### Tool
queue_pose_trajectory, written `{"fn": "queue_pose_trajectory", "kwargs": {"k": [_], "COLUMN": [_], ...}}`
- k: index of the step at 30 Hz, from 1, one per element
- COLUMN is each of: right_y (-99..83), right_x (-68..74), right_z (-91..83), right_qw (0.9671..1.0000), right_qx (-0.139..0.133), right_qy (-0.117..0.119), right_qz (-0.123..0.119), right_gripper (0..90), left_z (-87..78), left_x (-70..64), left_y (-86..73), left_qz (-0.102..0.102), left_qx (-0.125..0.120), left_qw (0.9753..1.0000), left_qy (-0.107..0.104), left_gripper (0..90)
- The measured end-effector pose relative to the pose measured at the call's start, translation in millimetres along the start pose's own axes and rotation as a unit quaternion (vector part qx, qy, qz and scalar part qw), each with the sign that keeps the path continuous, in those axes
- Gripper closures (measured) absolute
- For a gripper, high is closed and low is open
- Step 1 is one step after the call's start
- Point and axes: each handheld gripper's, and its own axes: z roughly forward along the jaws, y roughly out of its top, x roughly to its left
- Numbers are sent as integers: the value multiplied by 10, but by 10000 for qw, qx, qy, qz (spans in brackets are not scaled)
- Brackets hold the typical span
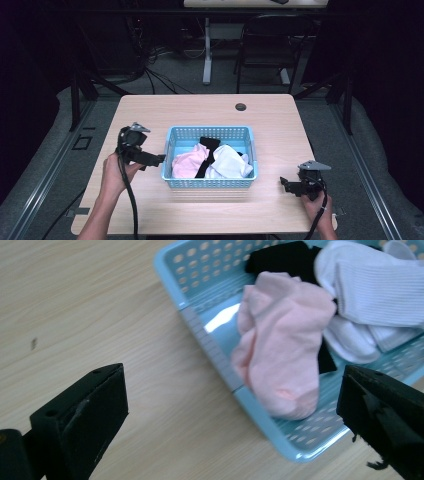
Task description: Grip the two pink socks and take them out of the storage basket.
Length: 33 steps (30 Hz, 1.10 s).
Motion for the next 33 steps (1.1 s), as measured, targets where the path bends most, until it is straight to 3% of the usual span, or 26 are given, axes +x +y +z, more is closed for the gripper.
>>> {"fn": "queue_pose_trajectory", "kwargs": {"k": [3, 8, 12, 21, 26, 29, 33], "right_y": [1, 1, 0, -1, -1, 0, -4], "right_x": [0, 0, 1, 3, 3, 3, 5], "right_z": [2, 2, 2, 3, 3, 3, 4], "right_qw": [10000, 10000, 10000, 10000, 10000, 10000, 10000], "right_qx": [-8, -5, -6, -14, -13, -13, -35], "right_qy": [1, 4, 4, 11, 14, 13, 8], "right_qz": [3, 3, 3, 7, 4, 4, 5], "right_gripper": [110, 110, 110, 110, 110, 110, 110], "left_z": [88, 361, 533, 810, 963, 1038, 1114], "left_x": [-102, -323, -409, -560, -660, -732, -826], "left_y": [139, 342, 425, 521, 559, 580, 586], "left_qz": [72, 381, 488, 617, 704, 740, 832], "left_qx": [107, 446, 739, 1054, 1294, 1375, 1517], "left_qw": [9998, 9979, 9956, 9918, 9882, 9869, 9844], "left_qy": [-133, -257, -319, -388, -429, -409, -306], "left_gripper": [3, 7, 14, 50, 86, 161, 339]}}
